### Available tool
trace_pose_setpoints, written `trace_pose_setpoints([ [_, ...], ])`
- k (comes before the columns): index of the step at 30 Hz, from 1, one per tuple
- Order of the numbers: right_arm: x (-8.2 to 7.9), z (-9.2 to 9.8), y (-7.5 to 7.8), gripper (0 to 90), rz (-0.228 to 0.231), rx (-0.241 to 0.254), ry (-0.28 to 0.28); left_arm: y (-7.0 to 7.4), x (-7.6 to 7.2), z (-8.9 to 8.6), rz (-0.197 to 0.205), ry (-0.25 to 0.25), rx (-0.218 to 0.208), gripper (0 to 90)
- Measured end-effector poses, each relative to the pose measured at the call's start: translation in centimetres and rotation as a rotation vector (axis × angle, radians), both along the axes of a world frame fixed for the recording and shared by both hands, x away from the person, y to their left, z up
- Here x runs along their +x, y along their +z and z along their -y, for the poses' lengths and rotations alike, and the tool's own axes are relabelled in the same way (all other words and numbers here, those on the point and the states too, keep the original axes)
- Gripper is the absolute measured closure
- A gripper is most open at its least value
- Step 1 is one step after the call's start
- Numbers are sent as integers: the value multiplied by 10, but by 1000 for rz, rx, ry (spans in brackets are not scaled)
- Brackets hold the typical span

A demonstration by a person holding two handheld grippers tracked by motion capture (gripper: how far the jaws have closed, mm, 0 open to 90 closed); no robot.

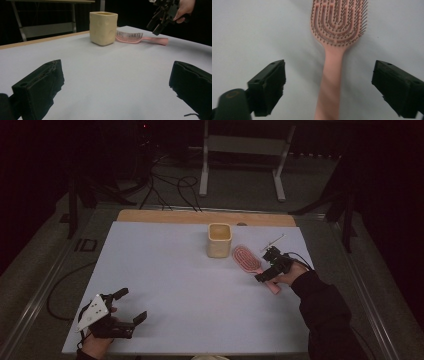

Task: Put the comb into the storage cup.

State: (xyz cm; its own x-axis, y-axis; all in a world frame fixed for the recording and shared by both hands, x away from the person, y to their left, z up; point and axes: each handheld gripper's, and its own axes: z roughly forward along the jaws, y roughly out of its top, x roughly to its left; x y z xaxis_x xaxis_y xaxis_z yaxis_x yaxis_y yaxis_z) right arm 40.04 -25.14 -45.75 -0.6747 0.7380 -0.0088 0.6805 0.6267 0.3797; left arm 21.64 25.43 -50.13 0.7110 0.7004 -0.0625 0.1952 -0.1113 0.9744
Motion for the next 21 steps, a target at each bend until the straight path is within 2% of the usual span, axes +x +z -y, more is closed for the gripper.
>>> trace_pose_setpoints([
  [4, 5, -4, -4, 161, -17, -12, -9, 0, 0, 0, 1, -1, 1, 1],
  [6, 7, -7, -6, 186, -29, -30, 3, 0, 0, 0, 1, 0, 1, 1],
  [7, 8, -8, -8, 200, -33, -55, 16, 0, 0, 0, 1, 0, 1, 2],
  [12, 12, -13, -12, 245, -45, -67, 8, 0, 0, 0, 2, 0, 0, 1],
  [21, 19, -18, -16, 424, -74, -89, -4, 0, 0, 0, 2, -1, 2, 2],
])
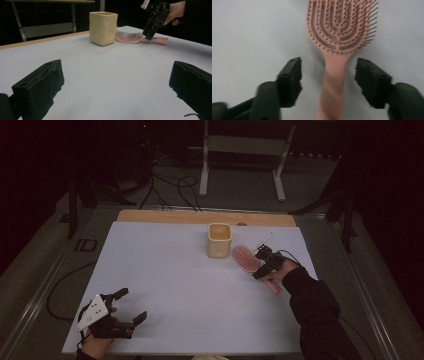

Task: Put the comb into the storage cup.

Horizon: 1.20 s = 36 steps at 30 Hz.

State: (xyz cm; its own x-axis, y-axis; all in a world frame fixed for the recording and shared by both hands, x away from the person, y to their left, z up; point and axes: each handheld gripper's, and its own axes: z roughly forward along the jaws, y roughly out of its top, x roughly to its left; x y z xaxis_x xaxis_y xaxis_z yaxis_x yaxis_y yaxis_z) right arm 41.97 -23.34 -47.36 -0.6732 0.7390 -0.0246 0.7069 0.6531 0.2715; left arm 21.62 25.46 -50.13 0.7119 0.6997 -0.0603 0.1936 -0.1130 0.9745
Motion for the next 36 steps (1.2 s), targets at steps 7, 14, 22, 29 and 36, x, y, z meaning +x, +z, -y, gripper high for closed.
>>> trace_pose_setpoints([
  [7, 4, 1, -3, 527, -12, -18, -10, 0, 0, 0, -1, -2, 0, 2],
  [14, 8, 1, -9, 575, -36, -31, -17, 0, 0, 0, -2, -3, 0, 2],
  [22, 12, -1, -15, 632, -53, -36, -45, 0, 0, 0, -3, -3, 0, 1],
  [29, 14, 0, -17, 659, -69, -36, -65, -1, 1, 1, -3, -5, 0, 1],
  [36, 12, -1, -17, 669, -60, -37, -78, -1, 0, 0, -3, -6, 4, 2],
])
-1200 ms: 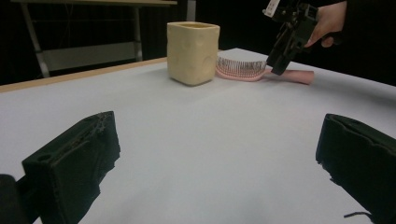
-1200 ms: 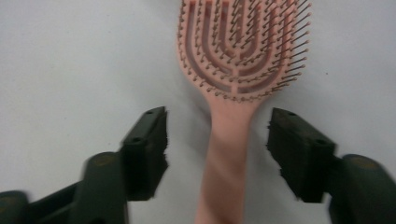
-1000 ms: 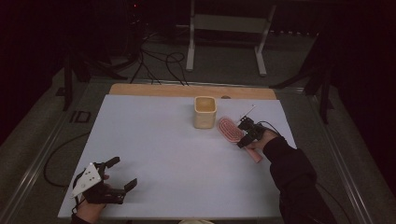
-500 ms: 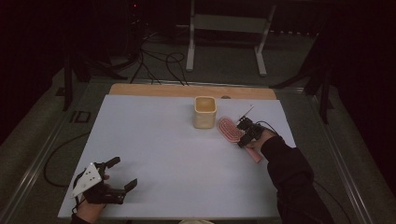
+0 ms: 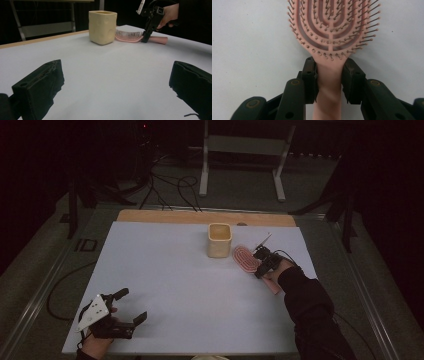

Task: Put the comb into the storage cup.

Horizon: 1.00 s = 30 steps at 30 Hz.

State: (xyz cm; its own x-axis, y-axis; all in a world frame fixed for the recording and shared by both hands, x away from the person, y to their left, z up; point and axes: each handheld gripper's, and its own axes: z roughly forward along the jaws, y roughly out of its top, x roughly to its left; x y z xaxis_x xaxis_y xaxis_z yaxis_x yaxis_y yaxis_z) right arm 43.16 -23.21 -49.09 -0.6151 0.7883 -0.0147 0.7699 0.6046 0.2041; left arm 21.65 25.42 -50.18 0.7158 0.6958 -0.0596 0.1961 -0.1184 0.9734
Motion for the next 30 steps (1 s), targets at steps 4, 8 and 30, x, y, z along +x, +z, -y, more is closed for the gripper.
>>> trace_pose_setpoints([
  [4, -3, 1, -1, 684, 19, 8, -20, 0, 0, 0, -1, 0, 0, 1],
  [8, -7, 2, -1, 697, 40, 24, -31, 0, 0, 0, -1, 0, 2, 2],
  [30, -26, 16, 12, 703, 165, 144, -53, 0, 0, 0, -1, 1, 1, 2],
])
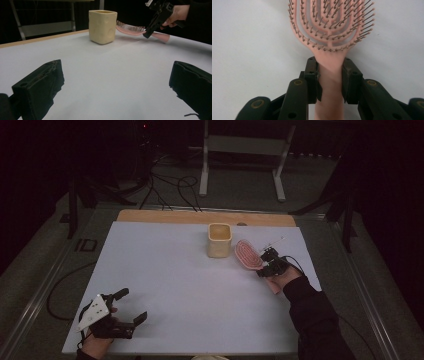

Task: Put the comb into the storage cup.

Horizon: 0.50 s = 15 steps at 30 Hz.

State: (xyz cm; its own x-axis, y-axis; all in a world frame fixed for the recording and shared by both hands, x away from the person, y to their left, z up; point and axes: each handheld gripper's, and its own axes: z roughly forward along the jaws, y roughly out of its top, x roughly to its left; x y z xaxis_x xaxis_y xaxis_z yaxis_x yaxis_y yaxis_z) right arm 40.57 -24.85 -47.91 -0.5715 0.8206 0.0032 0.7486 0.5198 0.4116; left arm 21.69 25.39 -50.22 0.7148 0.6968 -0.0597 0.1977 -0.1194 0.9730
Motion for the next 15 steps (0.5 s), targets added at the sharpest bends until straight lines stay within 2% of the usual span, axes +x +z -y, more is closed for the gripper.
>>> trace_pose_setpoints([
  [8, -10, 7, 13, 703, 53, 67, -15, 0, 0, 0, -2, 0, -1, 2],
  [11, -11, 7, 13, 703, 61, 71, -14, 0, 0, 0, -2, 1, -5, 2],
  [12, -18, 10, 18, 703, 85, 99, -16, 0, 0, 0, -2, 0, -4, 1],
  [15, -24, 11, 21, 703, 97, 124, -8, 0, 0, 0, -3, 0, -2, 2],
])
